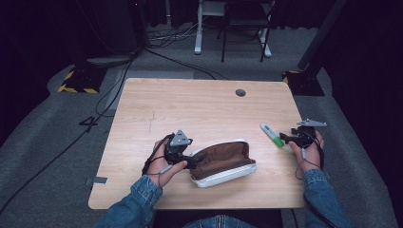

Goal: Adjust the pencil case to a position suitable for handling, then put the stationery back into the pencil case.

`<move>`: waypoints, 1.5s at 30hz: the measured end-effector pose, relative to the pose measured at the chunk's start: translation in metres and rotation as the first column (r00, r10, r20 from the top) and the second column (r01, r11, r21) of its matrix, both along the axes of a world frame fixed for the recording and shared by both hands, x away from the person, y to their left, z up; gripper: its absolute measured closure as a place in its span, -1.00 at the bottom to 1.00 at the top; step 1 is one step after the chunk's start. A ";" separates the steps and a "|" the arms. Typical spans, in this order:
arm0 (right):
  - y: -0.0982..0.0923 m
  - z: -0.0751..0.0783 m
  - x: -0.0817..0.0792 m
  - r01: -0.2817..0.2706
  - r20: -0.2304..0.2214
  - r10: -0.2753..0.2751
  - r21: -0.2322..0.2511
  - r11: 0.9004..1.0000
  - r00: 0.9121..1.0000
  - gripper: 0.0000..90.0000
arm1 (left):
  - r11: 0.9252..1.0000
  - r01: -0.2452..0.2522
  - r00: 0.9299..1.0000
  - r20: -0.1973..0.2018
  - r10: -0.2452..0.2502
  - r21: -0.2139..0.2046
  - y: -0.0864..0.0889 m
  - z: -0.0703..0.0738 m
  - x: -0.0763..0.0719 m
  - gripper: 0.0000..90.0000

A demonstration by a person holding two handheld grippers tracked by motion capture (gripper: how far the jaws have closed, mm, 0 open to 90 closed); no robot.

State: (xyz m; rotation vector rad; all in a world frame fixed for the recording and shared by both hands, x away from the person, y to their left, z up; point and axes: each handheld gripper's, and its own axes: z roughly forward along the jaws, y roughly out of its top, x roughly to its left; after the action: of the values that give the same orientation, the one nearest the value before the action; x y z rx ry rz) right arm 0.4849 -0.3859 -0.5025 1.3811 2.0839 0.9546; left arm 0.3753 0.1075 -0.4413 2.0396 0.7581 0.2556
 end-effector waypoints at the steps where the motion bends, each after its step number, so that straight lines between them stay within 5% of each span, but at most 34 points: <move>1: 0.000 0.000 -0.001 0.000 -0.003 0.000 0.000 1.000 1.000 -0.25 | 1.000 0.000 1.000 0.004 0.000 0.000 0.002 0.002 -0.002 -0.52; 11: -0.002 0.005 -0.005 0.016 -0.043 -0.015 0.023 1.000 0.999 -0.21 | 0.999 -0.028 0.999 0.026 0.027 0.040 0.029 0.009 -0.025 -0.53; 22: 0.009 0.033 -0.005 -0.032 0.010 0.031 0.061 0.998 0.999 -0.32 | 0.987 -0.152 0.988 -0.001 0.152 0.054 0.074 -0.007 -0.030 -0.52; 34: 0.027 0.036 -0.001 -0.079 -0.043 0.079 0.015 0.997 0.996 -0.32 | 0.948 -0.293 0.953 -0.044 0.300 0.127 0.118 -0.035 -0.018 -0.54; 41: 0.034 0.036 0.001 -0.085 -0.111 0.083 -0.010 0.996 0.990 -0.14 | 0.905 -0.352 0.930 -0.024 0.368 0.240 0.136 -0.049 -0.015 -0.60; 43: 0.036 0.036 0.002 -0.088 -0.135 0.084 -0.018 0.996 0.987 -0.06 | 0.898 -0.357 0.928 -0.014 0.373 0.256 0.139 -0.050 -0.014 -0.60; 45: 0.038 0.036 0.002 -0.089 -0.156 0.085 -0.021 0.996 0.984 -0.02 | 0.899 -0.362 0.925 -0.025 0.379 0.246 0.140 -0.052 -0.015 -0.60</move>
State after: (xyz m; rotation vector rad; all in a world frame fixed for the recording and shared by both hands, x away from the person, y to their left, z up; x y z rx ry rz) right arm 0.4868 -0.3483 -0.4667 1.3999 2.2803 0.8738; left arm 0.3606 0.2474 -0.4932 2.1222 1.2141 0.5130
